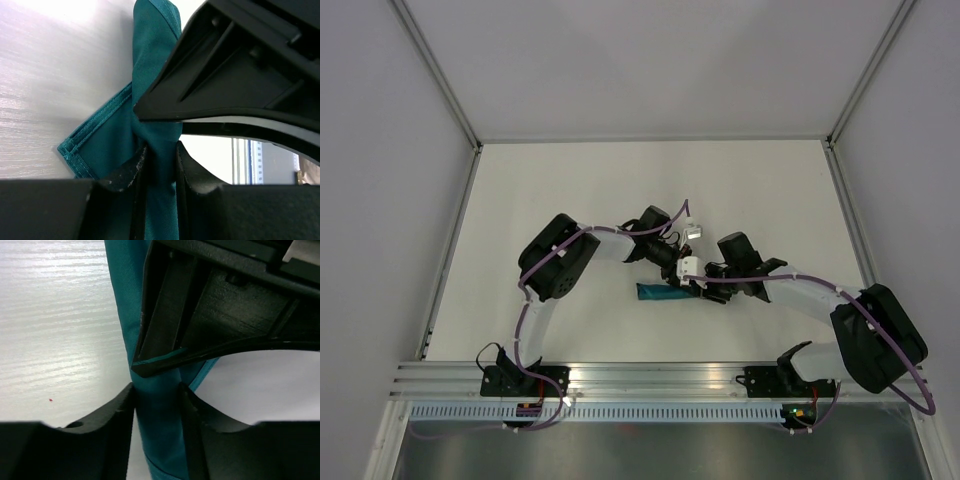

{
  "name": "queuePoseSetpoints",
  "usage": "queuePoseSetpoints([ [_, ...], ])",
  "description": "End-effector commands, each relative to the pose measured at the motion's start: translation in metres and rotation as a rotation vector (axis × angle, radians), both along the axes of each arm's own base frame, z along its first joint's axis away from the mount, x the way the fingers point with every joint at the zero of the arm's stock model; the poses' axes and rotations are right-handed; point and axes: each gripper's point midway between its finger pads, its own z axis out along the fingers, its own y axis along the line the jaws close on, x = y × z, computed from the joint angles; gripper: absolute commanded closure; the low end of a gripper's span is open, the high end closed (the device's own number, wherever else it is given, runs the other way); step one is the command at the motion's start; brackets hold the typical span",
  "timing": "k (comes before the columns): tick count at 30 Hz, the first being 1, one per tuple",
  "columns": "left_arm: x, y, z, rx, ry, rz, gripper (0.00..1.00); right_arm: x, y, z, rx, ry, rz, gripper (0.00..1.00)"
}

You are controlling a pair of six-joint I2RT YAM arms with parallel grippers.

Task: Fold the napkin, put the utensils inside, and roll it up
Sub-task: Roll the napkin at the center of the board.

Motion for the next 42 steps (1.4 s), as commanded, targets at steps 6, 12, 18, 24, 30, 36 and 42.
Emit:
queuePoseSetpoints([
  [6, -0.01, 0.034, -0.067, 0.286, 0.1, 0.101, 0.66, 0.009, -0.003, -0.01, -0.034, -0.014, -0.028, 0.79],
  [12, 0.02, 0.031, -0.035, 0.239, 0.001, 0.208, 0.57, 0.004, -0.007, -0.019, -0.058, 0.009, -0.015, 0.94],
  [18, 0.063, 0.036, 0.019, 0.144, -0.151, 0.365, 0.5, 0.002, -0.004, -0.02, -0.062, 0.056, 0.013, 0.97],
  [24, 0.098, 0.068, 0.035, 0.191, -0.316, 0.59, 0.5, 0.001, -0.002, -0.018, -0.062, 0.141, 0.043, 0.98],
  [30, 0.117, 0.103, 0.065, 0.138, -0.479, 0.826, 0.49, -0.006, -0.009, -0.024, -0.094, 0.316, 0.08, 0.98],
  [36, 0.11, 0.122, 0.101, 0.011, -0.65, 0.913, 0.46, 0.007, -0.013, -0.032, -0.099, 0.478, 0.088, 0.99],
  [42, 0.085, 0.114, 0.107, 0.018, -0.851, 0.843, 0.41, 0.02, -0.019, -0.042, -0.126, 0.648, 0.055, 0.98],
])
